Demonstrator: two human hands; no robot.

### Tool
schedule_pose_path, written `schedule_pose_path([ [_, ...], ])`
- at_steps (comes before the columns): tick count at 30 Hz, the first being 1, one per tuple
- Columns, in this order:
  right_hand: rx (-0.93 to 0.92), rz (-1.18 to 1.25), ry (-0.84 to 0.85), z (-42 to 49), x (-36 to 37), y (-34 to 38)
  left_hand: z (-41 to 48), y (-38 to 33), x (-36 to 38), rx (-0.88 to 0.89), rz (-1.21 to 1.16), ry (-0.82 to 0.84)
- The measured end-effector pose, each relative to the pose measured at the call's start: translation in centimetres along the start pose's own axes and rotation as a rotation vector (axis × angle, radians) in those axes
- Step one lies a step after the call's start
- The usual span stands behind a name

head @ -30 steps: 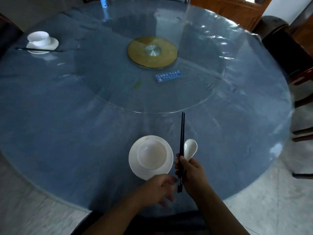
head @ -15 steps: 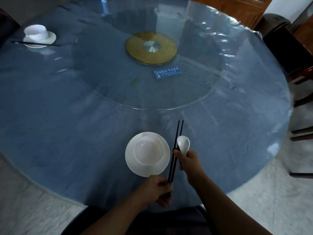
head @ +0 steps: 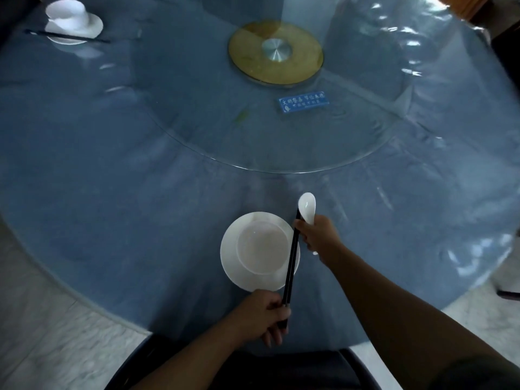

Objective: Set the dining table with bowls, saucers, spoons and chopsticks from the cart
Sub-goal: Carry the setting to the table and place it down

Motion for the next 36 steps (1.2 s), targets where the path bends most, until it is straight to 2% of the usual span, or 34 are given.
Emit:
schedule_pose_path([
  [2, -0.001, -0.036, 0.016, 0.9, 0.2, 0.3, 0.2, -0.1, -0.6, -0.024, 0.09, -0.05],
  [6, -0.02, -0.198, 0.018, 2.2, 0.8, 0.8, 0.4, -1.2, -1.4, -0.054, 0.551, -0.155],
  [8, -0.016, -0.235, 0.017, 2.6, 0.9, 0.9, 0.4, -1.7, -1.3, -0.044, 0.621, -0.175],
  [14, -0.001, -0.257, 0.037, 2.8, 0.8, 0.9, 0.3, -1.6, -1.2, -0.063, 0.573, -0.221],
  [20, -0.074, -0.179, 0.031, 1.6, 0.9, 0.7, 0.5, -1.2, -1.4, -0.08, 0.527, -0.202],
  [24, -0.133, -0.133, -0.077, -0.4, 0.7, 0.2, 0.0, -0.4, -1.6, -0.129, 0.39, -0.145],
  [27, -0.152, -0.112, -0.156, -2.5, 0.0, -0.8, -1.1, 0.6, -2.3, -0.127, 0.4, -0.178],
  [30, -0.178, -0.112, -0.132, -4.1, -0.5, -1.1, -3.1, 1.2, -4.6, -0.073, 0.389, -0.299],
  [34, -0.277, -0.267, 0.069, -6.2, -0.5, 0.5, -6.2, 0.4, -8.6, 0.085, 0.235, -0.662],
  [36, -0.313, -0.398, 0.141, -6.8, -0.3, 1.2, -7.1, -1.0, -9.8, 0.18, 0.182, -0.78],
])
Point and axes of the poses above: each hand's wrist, its own z-axis towards the middle knuckle, its own x-axis out of the palm, y = z × x, the point moved 5 cm from there along z, towards the middle knuckle, and after that the axes turned 14 degrees about y, right-handed, at the moved point
